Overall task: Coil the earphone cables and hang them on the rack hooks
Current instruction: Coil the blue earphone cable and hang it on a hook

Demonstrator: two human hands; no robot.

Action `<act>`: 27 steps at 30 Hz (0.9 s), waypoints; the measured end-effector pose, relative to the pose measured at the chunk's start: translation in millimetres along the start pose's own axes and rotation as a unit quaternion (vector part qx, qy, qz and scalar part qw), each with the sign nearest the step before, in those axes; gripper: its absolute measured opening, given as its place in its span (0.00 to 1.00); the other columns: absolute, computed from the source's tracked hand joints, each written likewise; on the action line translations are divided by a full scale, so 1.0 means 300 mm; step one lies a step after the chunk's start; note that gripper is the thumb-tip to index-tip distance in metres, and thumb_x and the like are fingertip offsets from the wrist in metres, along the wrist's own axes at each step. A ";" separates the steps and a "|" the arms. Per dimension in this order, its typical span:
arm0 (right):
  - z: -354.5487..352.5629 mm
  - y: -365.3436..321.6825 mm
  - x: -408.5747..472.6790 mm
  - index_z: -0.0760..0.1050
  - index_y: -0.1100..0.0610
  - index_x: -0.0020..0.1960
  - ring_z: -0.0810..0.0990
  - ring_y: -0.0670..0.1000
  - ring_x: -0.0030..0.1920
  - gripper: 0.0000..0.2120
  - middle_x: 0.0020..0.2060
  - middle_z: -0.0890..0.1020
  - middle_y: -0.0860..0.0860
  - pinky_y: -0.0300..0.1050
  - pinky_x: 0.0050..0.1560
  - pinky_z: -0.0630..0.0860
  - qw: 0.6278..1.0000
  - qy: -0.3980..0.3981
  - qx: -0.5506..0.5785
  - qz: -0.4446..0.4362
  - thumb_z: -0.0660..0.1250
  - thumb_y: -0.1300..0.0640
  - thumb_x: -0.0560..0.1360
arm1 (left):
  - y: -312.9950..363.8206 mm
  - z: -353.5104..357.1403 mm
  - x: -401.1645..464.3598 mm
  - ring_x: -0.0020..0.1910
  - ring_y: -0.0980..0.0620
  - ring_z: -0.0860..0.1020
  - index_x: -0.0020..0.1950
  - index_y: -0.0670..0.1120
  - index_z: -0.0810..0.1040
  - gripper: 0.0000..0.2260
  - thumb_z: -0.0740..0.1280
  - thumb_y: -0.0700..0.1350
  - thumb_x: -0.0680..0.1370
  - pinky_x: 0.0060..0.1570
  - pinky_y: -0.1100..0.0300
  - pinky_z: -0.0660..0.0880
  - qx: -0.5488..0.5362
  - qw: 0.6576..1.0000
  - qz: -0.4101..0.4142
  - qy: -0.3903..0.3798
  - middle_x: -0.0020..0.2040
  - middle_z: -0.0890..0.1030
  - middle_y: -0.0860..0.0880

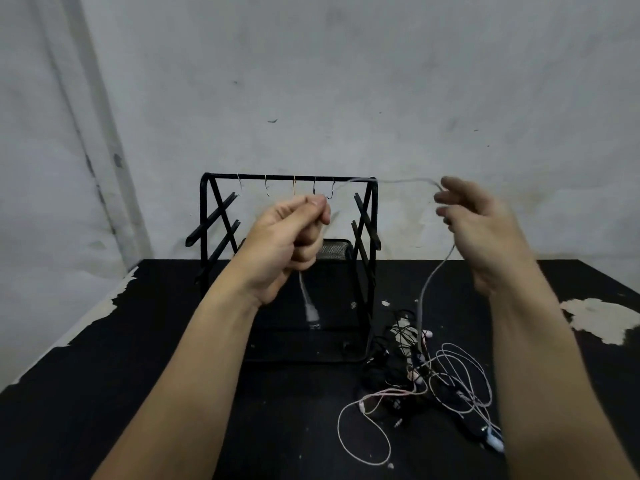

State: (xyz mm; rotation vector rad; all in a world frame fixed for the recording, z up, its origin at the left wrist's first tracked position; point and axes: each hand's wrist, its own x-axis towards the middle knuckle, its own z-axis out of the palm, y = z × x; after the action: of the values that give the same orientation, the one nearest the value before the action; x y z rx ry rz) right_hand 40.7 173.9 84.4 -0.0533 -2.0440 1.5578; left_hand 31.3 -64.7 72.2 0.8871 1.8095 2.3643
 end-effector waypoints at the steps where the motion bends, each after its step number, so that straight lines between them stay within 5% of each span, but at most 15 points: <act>1: 0.014 -0.011 -0.013 0.72 0.52 0.72 0.77 0.42 0.58 0.26 0.63 0.79 0.47 0.40 0.60 0.74 1.000 -0.011 -0.010 -0.014 0.58 0.68 0.77 | -0.002 0.009 0.000 0.21 0.59 0.55 0.40 0.45 0.72 0.13 0.57 0.45 0.83 0.22 0.66 0.49 0.009 1.000 -0.006 -0.003 0.25 0.60 0.56; 3: 0.044 -0.039 -0.046 0.65 0.50 0.77 0.71 0.39 0.69 0.30 0.71 0.73 0.44 0.42 0.71 0.68 0.996 -0.072 -0.007 -0.058 0.58 0.68 0.77 | -0.009 0.025 0.001 0.21 0.60 0.56 0.40 0.45 0.71 0.13 0.58 0.45 0.83 0.22 0.67 0.49 0.021 1.000 -0.018 -0.008 0.24 0.61 0.57; 5: 0.074 -0.057 -0.083 0.65 0.49 0.77 0.72 0.38 0.68 0.26 0.69 0.75 0.45 0.40 0.72 0.67 0.981 -0.177 0.020 -0.075 0.62 0.65 0.81 | -0.019 0.039 0.001 0.21 0.60 0.57 0.40 0.45 0.71 0.12 0.58 0.45 0.83 0.22 0.68 0.51 0.026 0.999 -0.025 -0.015 0.24 0.61 0.57; 10: 0.114 -0.071 -0.131 0.79 0.57 0.59 0.84 0.48 0.45 0.09 0.42 0.84 0.50 0.38 0.53 0.77 0.940 -0.331 0.033 -0.076 0.62 0.60 0.82 | -0.029 0.058 -0.001 0.20 0.60 0.55 0.39 0.46 0.71 0.12 0.59 0.46 0.82 0.23 0.67 0.48 0.022 0.999 -0.031 -0.012 0.24 0.61 0.56; 14: 0.115 -0.068 -0.126 0.80 0.59 0.52 0.71 0.50 0.28 0.10 0.28 0.71 0.48 0.43 0.35 0.67 0.952 -0.294 0.058 -0.068 0.61 0.59 0.83 | -0.025 0.056 -0.002 0.21 0.60 0.55 0.39 0.46 0.72 0.12 0.60 0.46 0.82 0.22 0.68 0.50 0.014 0.999 -0.029 -0.021 0.24 0.61 0.56; 18: 0.112 -0.068 -0.119 0.80 0.58 0.47 0.59 0.47 0.26 0.11 0.27 0.63 0.49 0.48 0.30 0.53 0.960 -0.231 0.148 -0.062 0.61 0.58 0.83 | -0.030 0.052 -0.007 0.22 0.58 0.55 0.40 0.45 0.72 0.12 0.59 0.47 0.82 0.22 0.68 0.51 0.021 0.998 -0.040 -0.049 0.24 0.60 0.55; 27: 0.104 -0.102 -0.084 0.79 0.55 0.42 0.58 0.44 0.23 0.11 0.25 0.63 0.45 0.40 0.26 0.51 0.956 -0.148 0.252 -0.037 0.62 0.56 0.81 | -0.030 0.045 -0.014 0.24 0.56 0.55 0.37 0.47 0.71 0.14 0.60 0.51 0.81 0.23 0.65 0.50 0.028 0.988 -0.091 -0.122 0.26 0.59 0.54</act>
State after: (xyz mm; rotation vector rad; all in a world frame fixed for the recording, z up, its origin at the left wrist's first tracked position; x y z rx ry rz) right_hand 56.9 127.6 96.5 0.4681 -1.7622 2.0898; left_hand 38.2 -51.4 64.6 0.9250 1.7832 2.0095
